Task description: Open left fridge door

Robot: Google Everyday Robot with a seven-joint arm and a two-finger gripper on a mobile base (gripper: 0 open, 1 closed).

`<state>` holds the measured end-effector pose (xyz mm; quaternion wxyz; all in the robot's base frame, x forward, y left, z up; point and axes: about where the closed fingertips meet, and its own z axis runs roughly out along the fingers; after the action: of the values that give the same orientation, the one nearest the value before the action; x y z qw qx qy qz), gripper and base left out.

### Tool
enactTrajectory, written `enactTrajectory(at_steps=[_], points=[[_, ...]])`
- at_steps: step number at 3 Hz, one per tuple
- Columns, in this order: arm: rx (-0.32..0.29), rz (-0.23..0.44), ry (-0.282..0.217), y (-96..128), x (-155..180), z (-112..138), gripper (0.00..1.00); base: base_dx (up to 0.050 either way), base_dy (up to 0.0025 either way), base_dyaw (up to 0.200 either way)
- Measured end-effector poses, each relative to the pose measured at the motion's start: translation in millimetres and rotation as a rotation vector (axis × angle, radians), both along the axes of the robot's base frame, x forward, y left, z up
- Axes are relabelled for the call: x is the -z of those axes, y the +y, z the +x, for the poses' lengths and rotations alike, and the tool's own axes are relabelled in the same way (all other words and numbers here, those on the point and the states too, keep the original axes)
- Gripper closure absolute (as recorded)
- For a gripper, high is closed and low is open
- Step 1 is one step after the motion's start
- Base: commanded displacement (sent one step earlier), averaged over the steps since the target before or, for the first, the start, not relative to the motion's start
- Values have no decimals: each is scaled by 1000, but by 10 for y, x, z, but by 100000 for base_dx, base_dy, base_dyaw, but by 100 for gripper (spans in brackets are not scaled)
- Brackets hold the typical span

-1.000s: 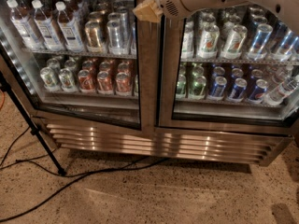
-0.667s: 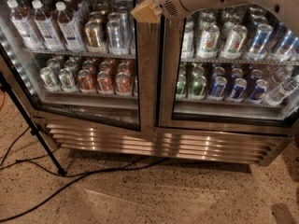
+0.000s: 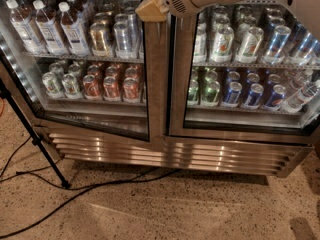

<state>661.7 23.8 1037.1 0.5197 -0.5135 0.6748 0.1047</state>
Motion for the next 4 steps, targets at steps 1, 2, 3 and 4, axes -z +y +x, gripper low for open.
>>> enactTrajectory(at_steps=[1,2,3,4], points=[[-11,0,2,10,-6,-38,100,0,0,0],[-21,2,6,5,-6,-82,100,0,0,0],[-21,2,6,6,-6,-82,100,0,0,0],[-17,2,9,6,-1,-86,100,0,0,0]])
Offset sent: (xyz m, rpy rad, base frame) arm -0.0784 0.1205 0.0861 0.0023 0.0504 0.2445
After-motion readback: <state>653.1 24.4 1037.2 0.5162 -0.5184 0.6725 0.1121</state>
